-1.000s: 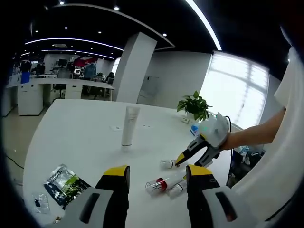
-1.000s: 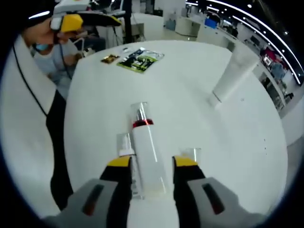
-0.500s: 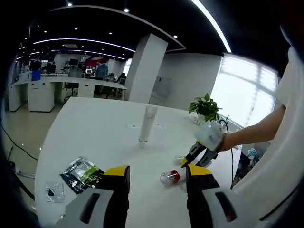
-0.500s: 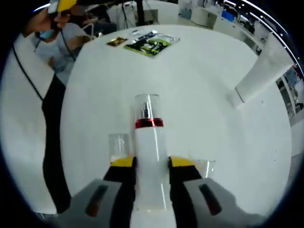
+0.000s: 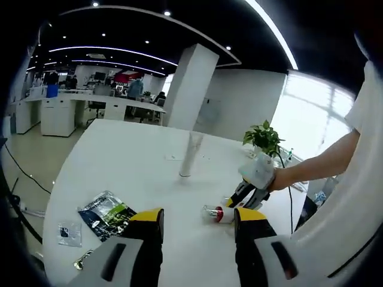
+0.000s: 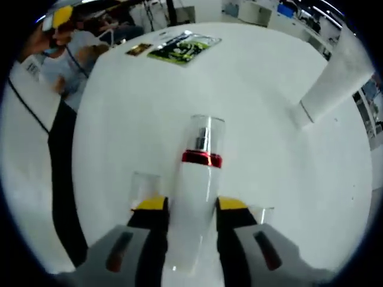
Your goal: Arrange the skincare products in the storage area until every visible bottle or jar stands upright without overlapping.
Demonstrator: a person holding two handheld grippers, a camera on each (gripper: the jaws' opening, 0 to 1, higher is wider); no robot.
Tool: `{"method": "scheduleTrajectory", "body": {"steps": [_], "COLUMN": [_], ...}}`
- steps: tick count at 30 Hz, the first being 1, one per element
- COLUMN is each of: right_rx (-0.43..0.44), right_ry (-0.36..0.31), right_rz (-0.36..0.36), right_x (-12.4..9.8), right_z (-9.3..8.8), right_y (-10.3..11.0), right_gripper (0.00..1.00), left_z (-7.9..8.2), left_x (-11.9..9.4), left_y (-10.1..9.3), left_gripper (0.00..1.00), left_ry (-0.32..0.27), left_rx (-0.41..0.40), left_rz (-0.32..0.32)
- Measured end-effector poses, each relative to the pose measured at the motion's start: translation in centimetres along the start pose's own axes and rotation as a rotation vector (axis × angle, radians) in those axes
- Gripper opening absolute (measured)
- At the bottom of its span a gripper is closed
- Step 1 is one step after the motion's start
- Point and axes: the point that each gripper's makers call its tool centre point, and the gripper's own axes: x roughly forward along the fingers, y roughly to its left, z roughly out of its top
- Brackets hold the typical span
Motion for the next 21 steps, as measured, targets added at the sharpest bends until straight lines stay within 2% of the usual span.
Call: {"method": "scheduleTrajectory", "body": {"steps": [3,7,9,12,16,21], "right_rx": [0.036,0.034,0.057,0.083,0.1,0.116], "right_ry": [0.006,0.023,0.029,0.002,-0.026,-0.029], "right_rz": [-0.021,-0.069,-0.076,-0.082,-0.096,-0.093], "right_x": [0.41,0.75,0.72,0.61,0.58,0.42], "right_z": [-0.16,-0.24,-0.21,-0.27,-0.1,-0.21], "right_y": [-0.17,-0.29,-0.38,-0.44,-0.65,-0.61], "right_gripper": [0.29,0.29,0.29,0.27,0.26,0.25], "left_z": [-0.23,0.05,-0.21,-0.56,-0.02,-0.4], "left_x": [0.17,0.07,0.07,0.0,-0.14,-0.6], "left_y": [-0.12,-0.2,-0.33,-0.11,-0.39,-0.33], "left_gripper": [0.48,0.48,0.48,0.48,0.48,0.48], "left_ry": [0.016,-0.003,0.009,0.017,-0.018,-0.003], "left_rx": [0.026,-0.006,0.013,0.011,-0.021,0.009], "left_rz": [-0.003,0.001,-0.005,0.006,-0.001,0.005]}}
